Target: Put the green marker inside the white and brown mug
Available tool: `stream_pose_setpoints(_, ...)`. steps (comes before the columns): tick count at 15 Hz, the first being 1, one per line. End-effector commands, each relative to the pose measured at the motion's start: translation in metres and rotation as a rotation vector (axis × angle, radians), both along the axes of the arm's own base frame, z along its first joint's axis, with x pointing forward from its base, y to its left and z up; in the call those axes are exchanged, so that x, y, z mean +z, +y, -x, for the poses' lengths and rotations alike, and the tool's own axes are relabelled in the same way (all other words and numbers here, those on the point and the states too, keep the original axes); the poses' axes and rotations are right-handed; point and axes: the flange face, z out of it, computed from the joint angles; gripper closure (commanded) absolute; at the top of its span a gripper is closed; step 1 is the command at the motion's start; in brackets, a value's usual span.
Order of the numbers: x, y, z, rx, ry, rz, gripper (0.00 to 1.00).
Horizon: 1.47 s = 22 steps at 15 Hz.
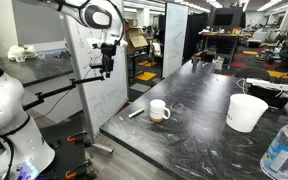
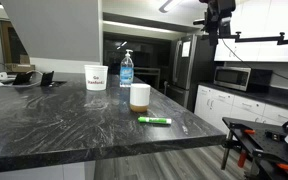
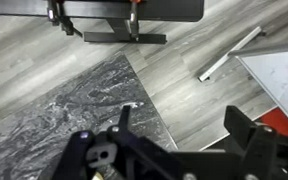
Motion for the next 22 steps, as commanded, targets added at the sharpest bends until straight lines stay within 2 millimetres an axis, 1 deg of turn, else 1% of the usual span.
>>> stream_pose_setpoints(1,0.001,0.0,0.0,0.0,0.0,0.0,0.0)
stream_pose_setpoints(11,0.001,0.0,0.0,0.0,0.0,0.0,0.0)
stream_pose_setpoints(13,0.0,-0.006,-0.014,0.051,-0.064,0.026,0.0)
stream_pose_setpoints(15,-0.008,-0.02,-0.029,0.108,-0.1,0.038,0.0)
stream_pose_setpoints(16,-0.014,-0.03,-0.037,0.152,-0.106,0.044,0.0)
stream_pose_setpoints(19,-0.04,-0.059,-0.059,0.175,-0.146,0.025,0.0)
stream_pose_setpoints(21,-0.067,-0.074,-0.073,0.205,-0.176,-0.008,0.0)
stream_pose_setpoints(22,-0.083,-0.077,-0.079,0.217,-0.189,-0.023,0.0)
